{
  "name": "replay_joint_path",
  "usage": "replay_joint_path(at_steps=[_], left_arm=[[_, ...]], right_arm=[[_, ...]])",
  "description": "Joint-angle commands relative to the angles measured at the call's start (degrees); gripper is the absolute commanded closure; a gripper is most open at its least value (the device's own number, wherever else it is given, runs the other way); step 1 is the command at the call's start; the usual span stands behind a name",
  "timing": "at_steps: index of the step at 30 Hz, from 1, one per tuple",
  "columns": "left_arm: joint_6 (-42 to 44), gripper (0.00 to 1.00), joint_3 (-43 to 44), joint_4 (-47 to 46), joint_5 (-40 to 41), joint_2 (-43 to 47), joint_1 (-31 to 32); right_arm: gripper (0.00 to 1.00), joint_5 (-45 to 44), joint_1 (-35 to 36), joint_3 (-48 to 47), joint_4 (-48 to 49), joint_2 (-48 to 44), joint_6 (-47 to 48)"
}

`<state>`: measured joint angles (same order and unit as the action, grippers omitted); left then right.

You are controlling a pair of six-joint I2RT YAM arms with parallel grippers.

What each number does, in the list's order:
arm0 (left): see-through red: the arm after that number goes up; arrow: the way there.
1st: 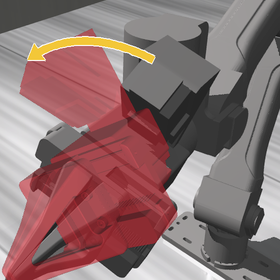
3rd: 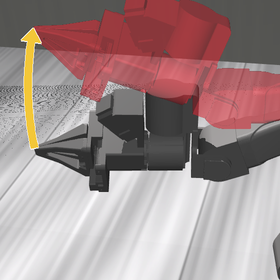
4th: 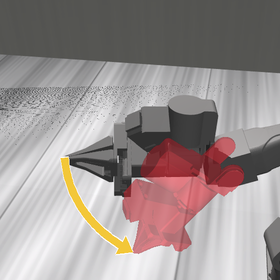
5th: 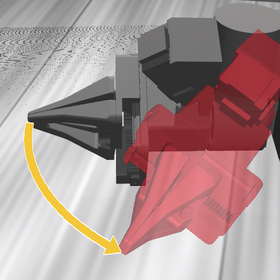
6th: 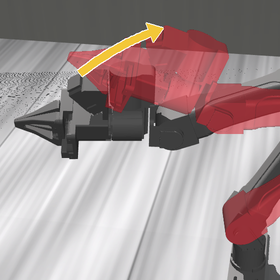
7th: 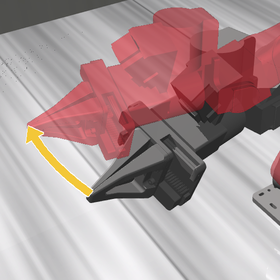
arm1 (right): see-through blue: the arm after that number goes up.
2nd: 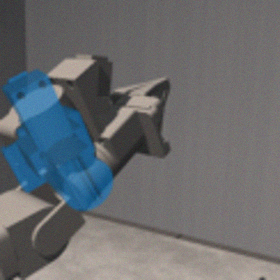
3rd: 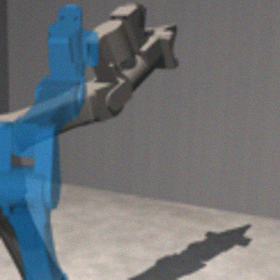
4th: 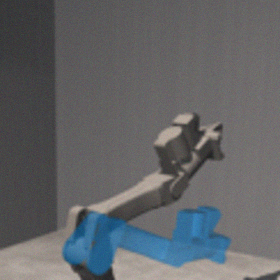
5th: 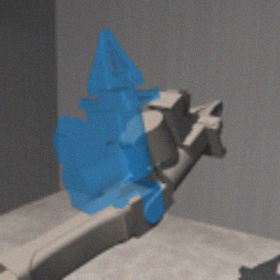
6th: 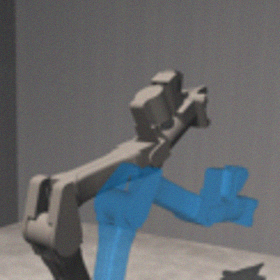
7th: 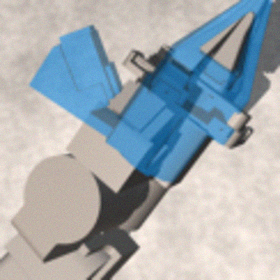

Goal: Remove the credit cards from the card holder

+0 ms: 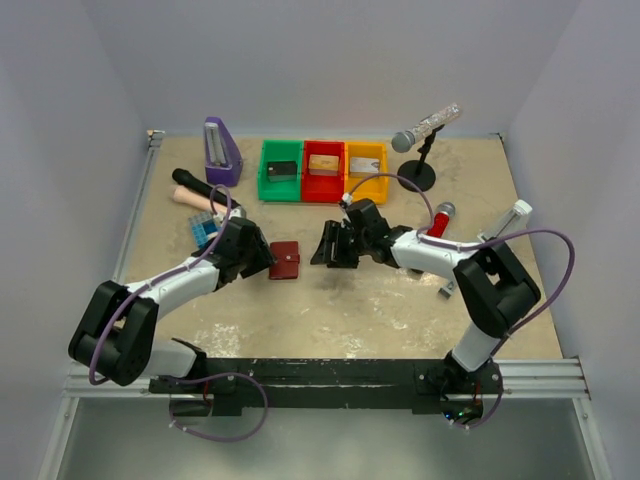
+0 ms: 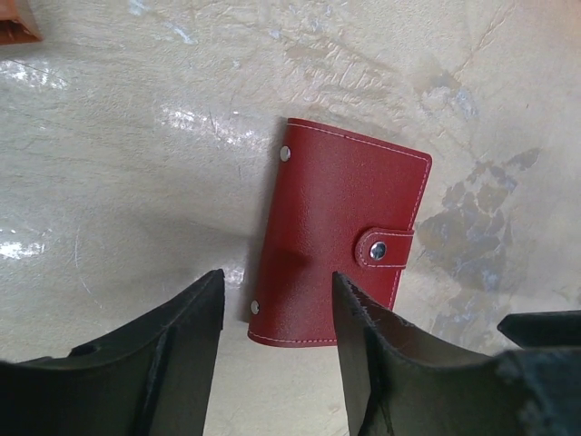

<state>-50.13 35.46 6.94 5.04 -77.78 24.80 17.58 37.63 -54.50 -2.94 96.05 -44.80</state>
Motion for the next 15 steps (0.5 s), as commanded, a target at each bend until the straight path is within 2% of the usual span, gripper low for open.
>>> replay_joint_path(at_steps=[1,15], left_arm=[[0.7,0.47,-0.3,-2.3,0.2,-0.7,-0.3],[0.8,0.53,-1.9,-3.5,-1.5,-3.1,-0.2]], right_arm=[[0.44,2.0,1.4,-4.6,2.7,2.6,-2.3],[0.54,4.1,3.6,-10.2,4.9,11.6,-4.2]])
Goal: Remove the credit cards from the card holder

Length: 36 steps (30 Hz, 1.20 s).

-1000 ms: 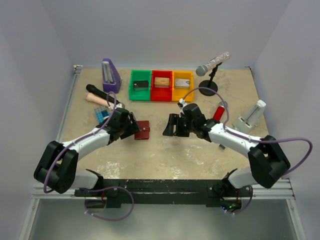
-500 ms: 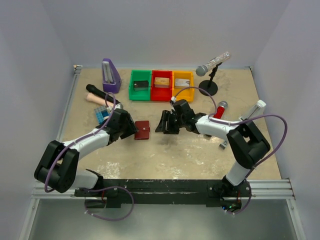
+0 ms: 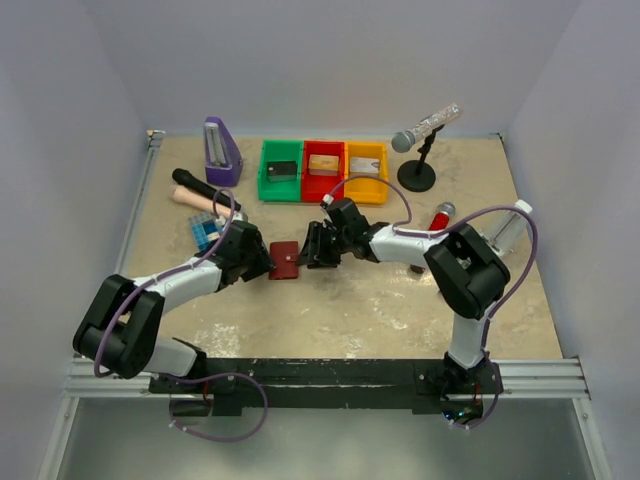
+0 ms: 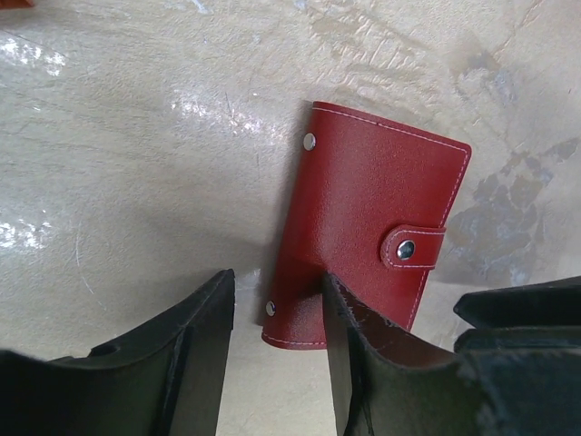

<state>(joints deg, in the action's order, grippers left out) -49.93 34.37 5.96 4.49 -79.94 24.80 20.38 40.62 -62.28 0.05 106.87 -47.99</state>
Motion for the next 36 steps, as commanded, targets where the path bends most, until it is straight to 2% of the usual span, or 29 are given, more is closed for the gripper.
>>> replay_joint_path(at_steps=[1,11,22,36], left_arm=[[0.6,0.54,-0.9,-2.6,-1.1,-1.0,-0.2],[-0.2,0.55,-2.2,-3.2,-1.2,-0.5,-0.2],[-0.1,0.55,-2.6,-2.9,-1.3,0.9,-0.2],[0.1,0.57,-3.6,-3.8,-1.8,0.8,-0.2]], right_arm=[[0.54,1.3,0.7,-2.3,2.0,1.0,-1.1],[0.56,1.4,0.7,-4.1,1.2,3.6,-1.5],[0.66,3.2,0.6,-5.0,2.8,6.1,-3.0],[0.73,7.4,0.7,-4.8,7.8,8.3,-5.6]])
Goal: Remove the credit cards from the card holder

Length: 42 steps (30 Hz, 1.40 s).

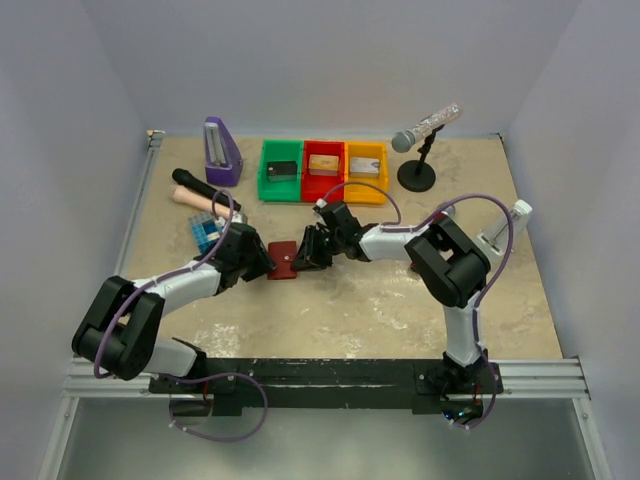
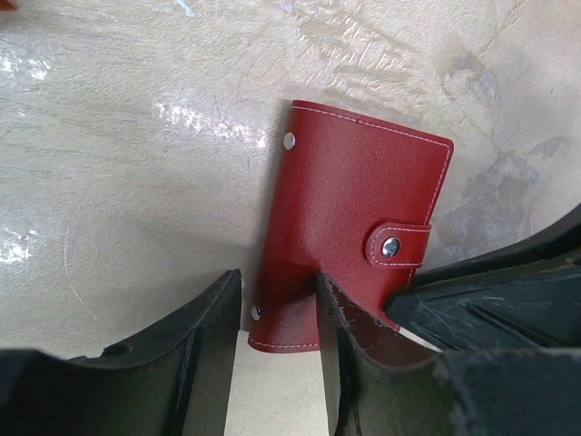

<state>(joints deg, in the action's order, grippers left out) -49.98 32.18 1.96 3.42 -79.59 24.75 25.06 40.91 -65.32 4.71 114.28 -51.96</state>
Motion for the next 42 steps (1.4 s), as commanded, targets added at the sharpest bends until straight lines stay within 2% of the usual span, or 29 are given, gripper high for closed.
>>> replay_joint_path(at_steps=[1,8,13,18,21,23,28,36,42], left_arm=[[0.1,0.57,-1.4,0.2,-0.7,0.5,-0.1],[0.1,0.6,-1.5,-0.4,-1.3,0.2,-0.1],[-0.1,0.59,-1.5,0.4,-1.6,1.5,-0.1],[-0.5,0.53,-2.6,2.0,-1.0,6.6,-0.2],[-1.2,0.42,-3.1,2.7,-1.9,9.5,-0.2],[-1.2,0.39,-3.3,2.9,-3.2,10.9,-0.2],[-3.2,0.32,-9.5,-3.6,-7.5,17.9,-0.1],[-8.1,0.13,-20.0,-9.6,-10.3,29.5,-0.1],[-11.5,0.11,-25.3,-21.5,-20.0,31.0,-0.1]], right_arm=[[0.74,2.8,0.3,-1.7,3.1,0.8,-1.6],[0.84,2.9,0.4,-1.4,3.2,0.7,-1.4],[1.0,2.8,0.3,0.4,3.2,-1.2,-0.4],[1.0,2.7,0.1,4.9,3.1,-6.6,2.2],[1.0,2.3,0.1,7.7,1.3,-10.1,4.2],[1.0,2.2,0.1,9.7,0.7,-12.3,5.6],[1.0,3.8,0.1,15.9,2.0,-17.9,7.4],[1.0,7.5,0.1,25.1,6.0,-26.6,8.2],[1.0,9.2,0.1,28.4,3.8,-34.9,9.0]])
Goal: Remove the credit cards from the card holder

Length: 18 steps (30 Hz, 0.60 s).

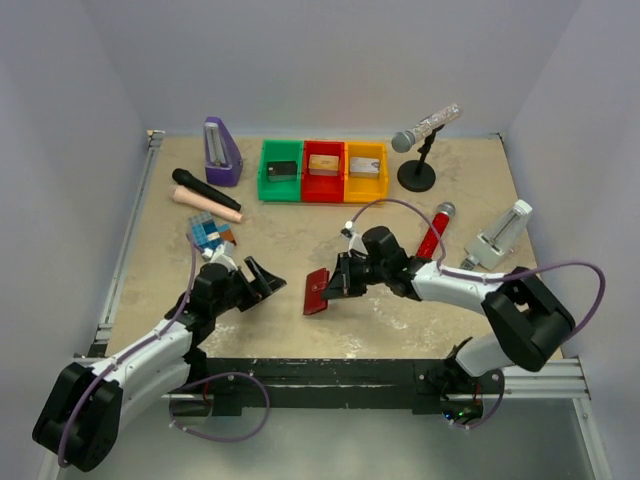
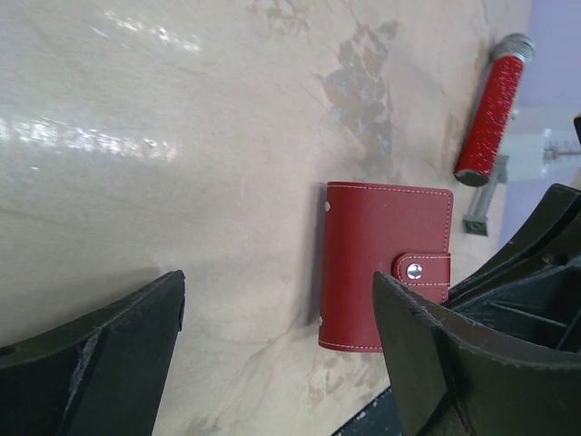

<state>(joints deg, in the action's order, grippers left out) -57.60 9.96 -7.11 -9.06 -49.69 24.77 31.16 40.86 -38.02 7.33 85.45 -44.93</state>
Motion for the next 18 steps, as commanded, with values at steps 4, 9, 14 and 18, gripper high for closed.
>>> replay_joint_path(at_steps=[4,9,14,18], left_arm=[[-5.8,0.07,-6.1,-21.1,-11.2,1.3,-0.1],[-6.9,0.0,-7.3,-29.8,-18.4,-2.0,-0.1],[-10.8,0.0,-9.3,-46.2,-22.8,-7.3,-0.1],[-12.4,0.02,-9.3,-53.6,-25.7,-11.0,0.0]], right_arm=[[1.0,2.2,0.2,3.1,-2.4,-12.2,3.3],[1.0,2.2,0.1,7.0,-1.0,-17.3,2.0],[1.0,6.5,0.4,8.0,3.7,-19.9,0.2],[1.0,10.2,0.5,7.4,6.5,-21.2,-0.5]])
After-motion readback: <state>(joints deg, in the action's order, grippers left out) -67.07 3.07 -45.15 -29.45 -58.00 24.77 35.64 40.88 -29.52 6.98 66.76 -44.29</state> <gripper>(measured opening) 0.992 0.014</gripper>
